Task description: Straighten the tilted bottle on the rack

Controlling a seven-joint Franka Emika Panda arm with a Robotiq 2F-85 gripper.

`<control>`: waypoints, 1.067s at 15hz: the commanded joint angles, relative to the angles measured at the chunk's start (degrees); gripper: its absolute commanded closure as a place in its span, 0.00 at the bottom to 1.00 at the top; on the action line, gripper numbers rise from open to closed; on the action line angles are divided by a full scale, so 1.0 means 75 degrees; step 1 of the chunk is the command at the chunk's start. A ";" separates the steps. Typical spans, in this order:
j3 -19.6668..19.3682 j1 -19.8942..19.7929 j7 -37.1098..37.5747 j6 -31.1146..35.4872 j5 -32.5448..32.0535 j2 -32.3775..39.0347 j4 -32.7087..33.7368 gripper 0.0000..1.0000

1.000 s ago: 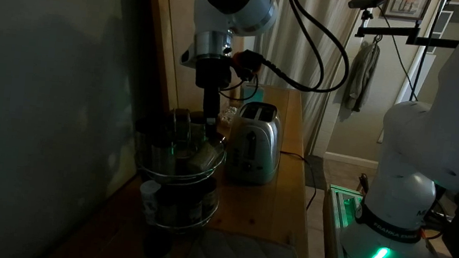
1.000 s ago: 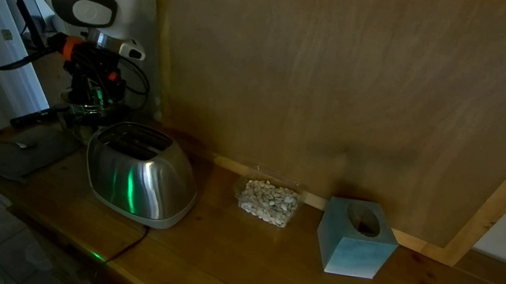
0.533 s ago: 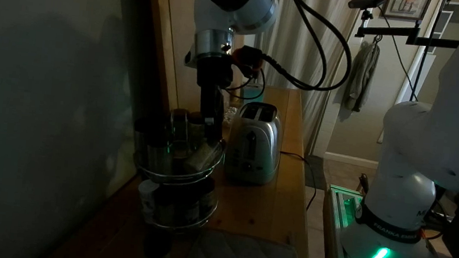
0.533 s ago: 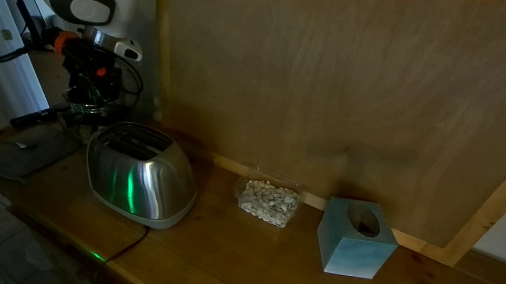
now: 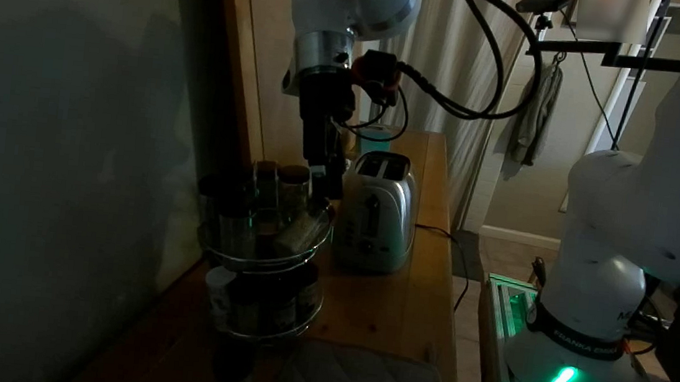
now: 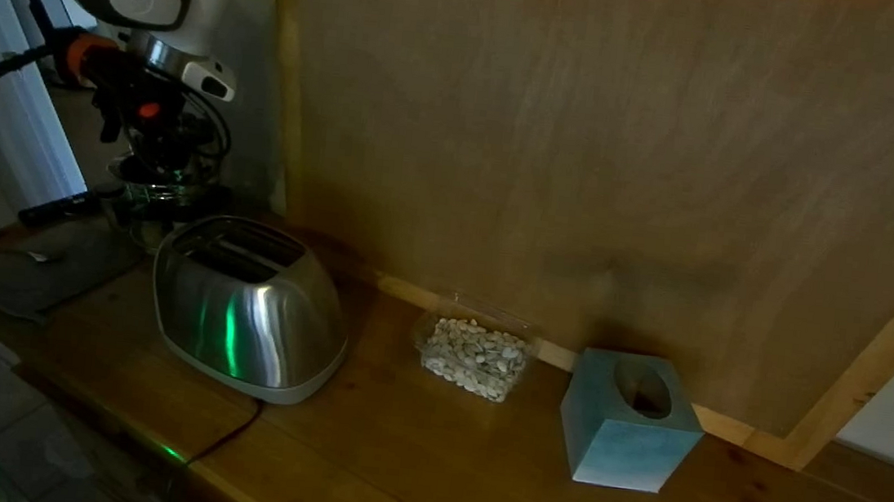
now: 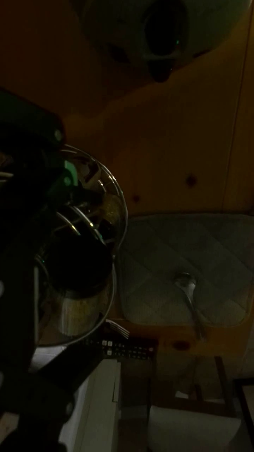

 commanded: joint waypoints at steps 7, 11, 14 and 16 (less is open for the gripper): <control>0.0241 0.0044 -0.0398 0.0728 0.0705 -0.0728 -0.0737 0.00; 0.0308 0.0136 -0.0521 0.1539 0.0967 -0.0952 -0.1222 0.00; 0.0349 0.0252 -0.0639 0.2198 0.1117 -0.1085 -0.1526 0.00; 0.0351 0.0319 -0.0672 0.2564 0.1172 -0.1173 -0.1686 0.00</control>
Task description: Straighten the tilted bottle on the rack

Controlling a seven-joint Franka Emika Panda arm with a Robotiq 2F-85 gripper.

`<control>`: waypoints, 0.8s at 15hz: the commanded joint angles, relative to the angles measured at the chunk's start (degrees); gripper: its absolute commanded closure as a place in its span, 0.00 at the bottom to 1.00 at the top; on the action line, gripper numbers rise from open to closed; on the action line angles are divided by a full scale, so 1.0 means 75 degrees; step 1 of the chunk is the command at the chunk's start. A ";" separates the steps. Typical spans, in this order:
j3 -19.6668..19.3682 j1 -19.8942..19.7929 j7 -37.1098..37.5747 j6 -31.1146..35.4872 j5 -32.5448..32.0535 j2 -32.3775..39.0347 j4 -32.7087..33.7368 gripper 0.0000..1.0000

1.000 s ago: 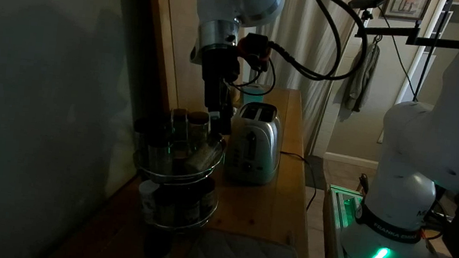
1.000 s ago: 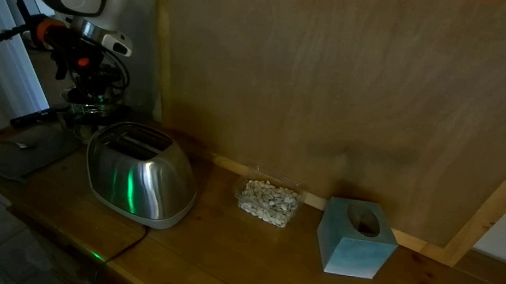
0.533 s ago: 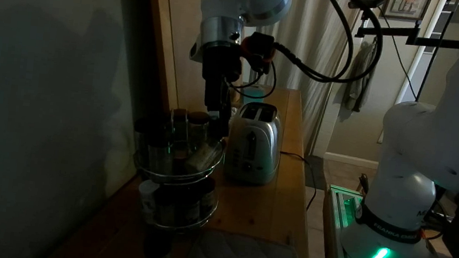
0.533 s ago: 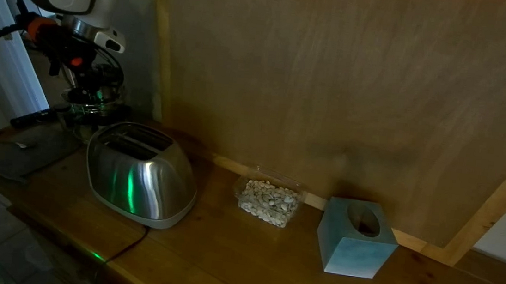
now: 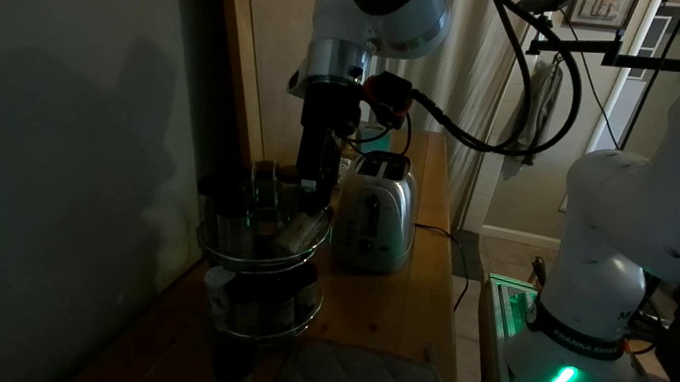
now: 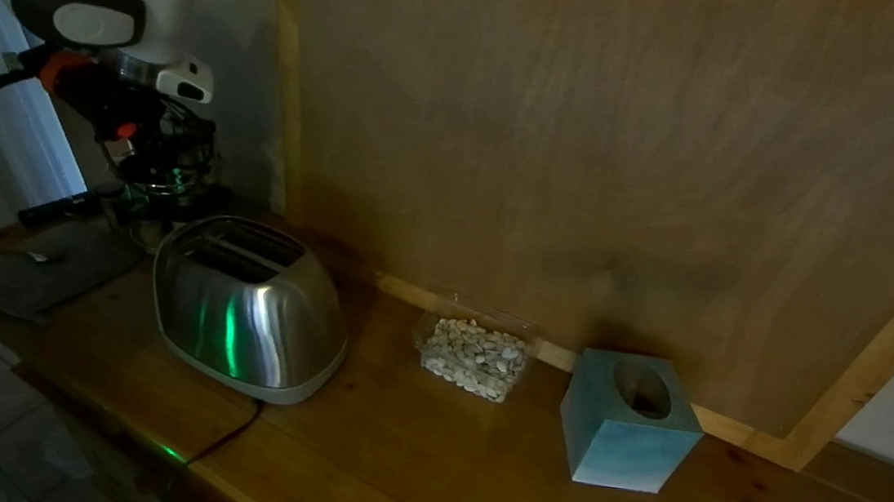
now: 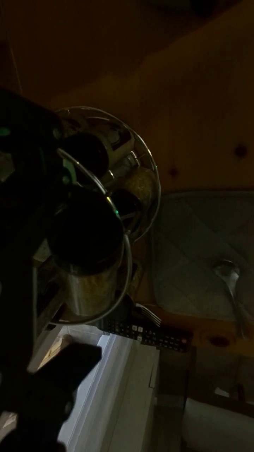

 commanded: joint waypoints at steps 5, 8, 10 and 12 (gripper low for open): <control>0.0041 0.0291 -0.0140 0.1425 0.0355 -0.0503 -0.0725 0.00; 0.0009 0.0346 -0.0057 0.1508 0.0283 -0.0497 -0.0785 0.26; 0.0001 0.0328 -0.0002 0.1452 0.0209 -0.0500 -0.0768 0.31; 0.0013 0.0286 0.0103 0.1352 0.0088 -0.0498 -0.0718 0.43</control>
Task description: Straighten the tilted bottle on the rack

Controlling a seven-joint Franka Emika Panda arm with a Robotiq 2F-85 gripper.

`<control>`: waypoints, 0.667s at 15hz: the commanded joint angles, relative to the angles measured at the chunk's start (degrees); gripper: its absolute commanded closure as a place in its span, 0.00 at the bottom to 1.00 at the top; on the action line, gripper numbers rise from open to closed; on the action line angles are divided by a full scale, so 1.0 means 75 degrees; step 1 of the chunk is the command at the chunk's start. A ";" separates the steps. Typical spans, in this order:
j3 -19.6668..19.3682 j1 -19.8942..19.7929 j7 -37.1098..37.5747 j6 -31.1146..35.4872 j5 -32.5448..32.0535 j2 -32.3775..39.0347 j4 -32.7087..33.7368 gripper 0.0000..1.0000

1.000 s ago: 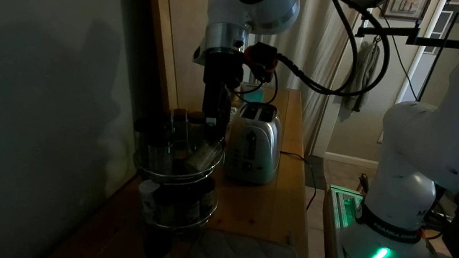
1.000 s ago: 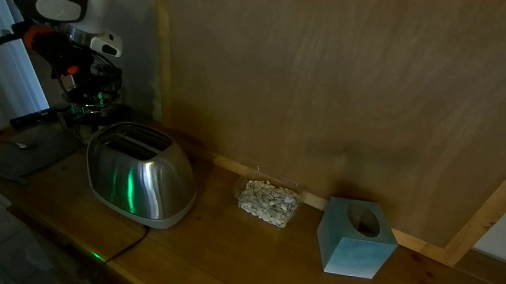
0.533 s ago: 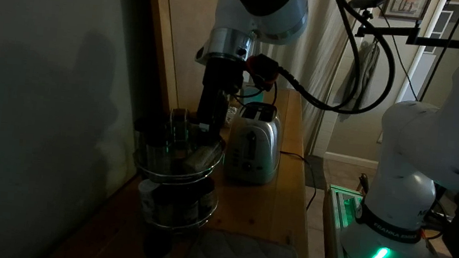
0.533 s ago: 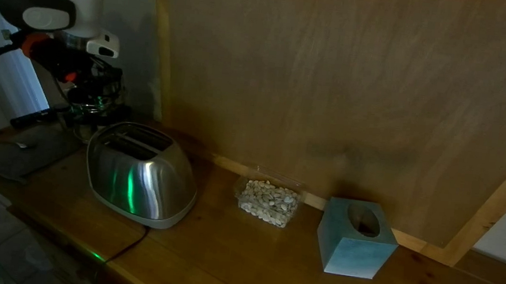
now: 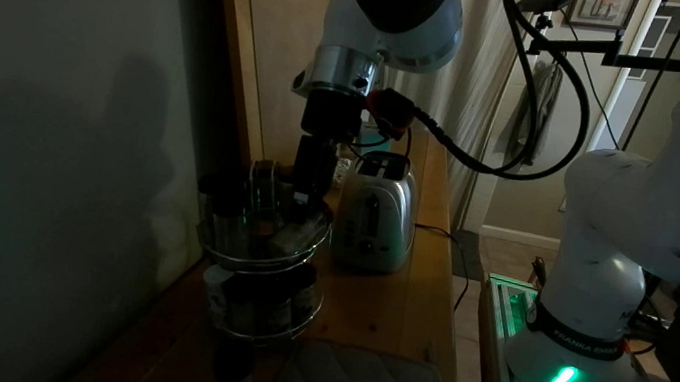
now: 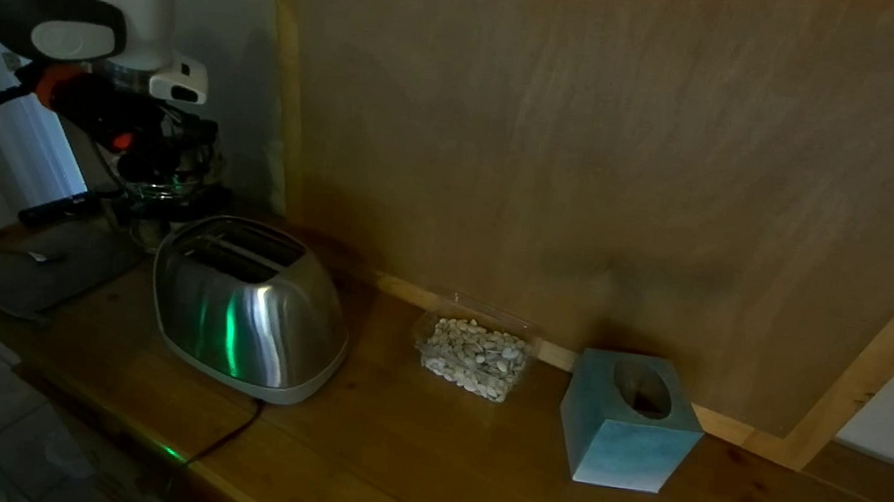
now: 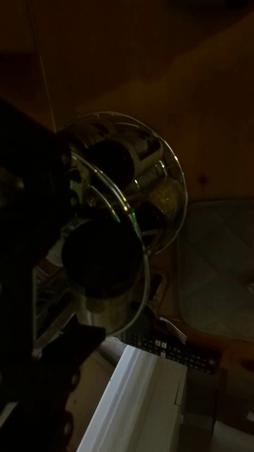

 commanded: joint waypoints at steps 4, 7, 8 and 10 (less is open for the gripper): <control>0.0037 -0.0024 0.0358 -0.0094 -0.0258 -0.0200 -0.0017 0.04; 0.0041 -0.0023 0.0343 -0.0186 -0.0387 -0.0183 -0.0006 0.00; 0.0038 -0.0017 0.0330 -0.0245 -0.0431 -0.0178 0.0002 0.00; 0.0048 -0.0019 0.0342 -0.0386 -0.0571 -0.0169 0.0018 0.00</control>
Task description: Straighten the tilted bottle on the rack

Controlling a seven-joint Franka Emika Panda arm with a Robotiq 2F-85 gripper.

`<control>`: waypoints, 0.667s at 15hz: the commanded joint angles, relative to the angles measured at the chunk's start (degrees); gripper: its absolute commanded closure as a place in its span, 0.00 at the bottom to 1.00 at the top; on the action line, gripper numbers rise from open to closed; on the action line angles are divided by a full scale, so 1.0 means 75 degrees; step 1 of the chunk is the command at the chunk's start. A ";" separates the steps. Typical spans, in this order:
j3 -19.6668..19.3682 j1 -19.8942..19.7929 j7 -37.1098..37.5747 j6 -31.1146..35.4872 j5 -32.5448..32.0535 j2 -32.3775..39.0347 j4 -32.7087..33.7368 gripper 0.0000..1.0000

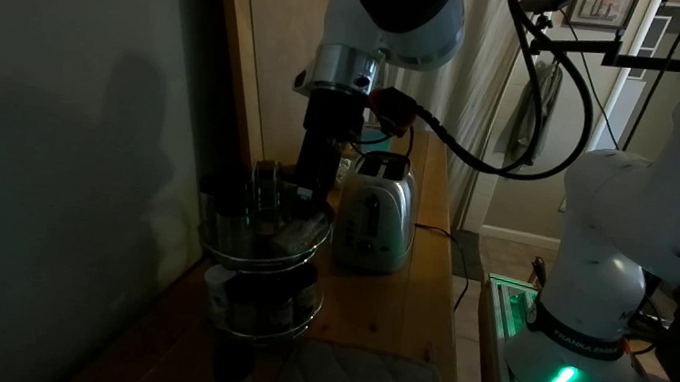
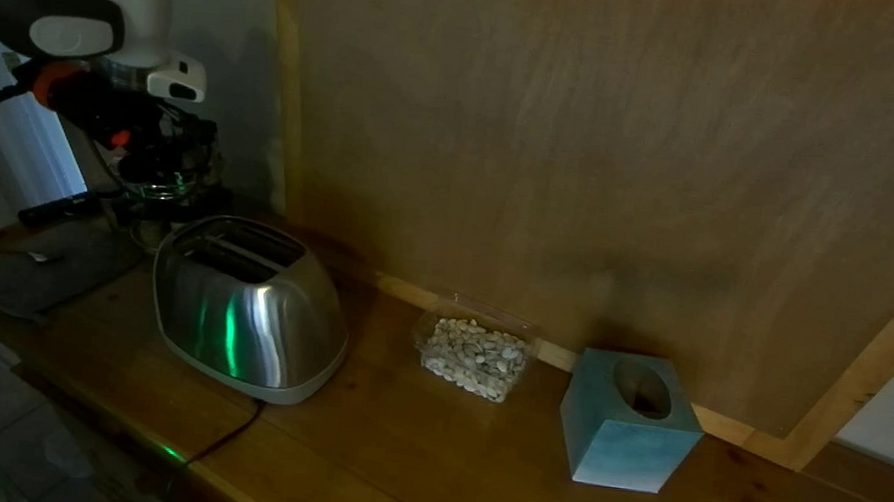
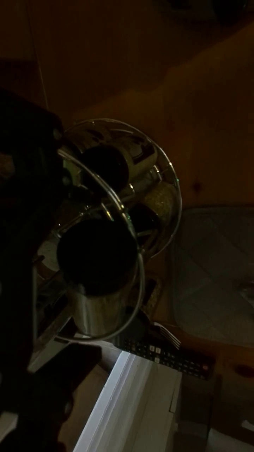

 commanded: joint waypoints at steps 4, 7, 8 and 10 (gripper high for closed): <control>0.0031 -0.0003 0.0178 -0.0431 -0.0358 -0.0071 0.0043 0.34; 0.0019 -0.0008 0.0194 -0.0492 -0.0298 -0.0064 0.0094 0.55; 0.0010 -0.0009 0.0204 -0.0509 -0.0259 -0.0058 0.0127 0.56; -0.0013 -0.0012 0.0218 -0.0531 -0.0197 -0.0075 0.0164 0.59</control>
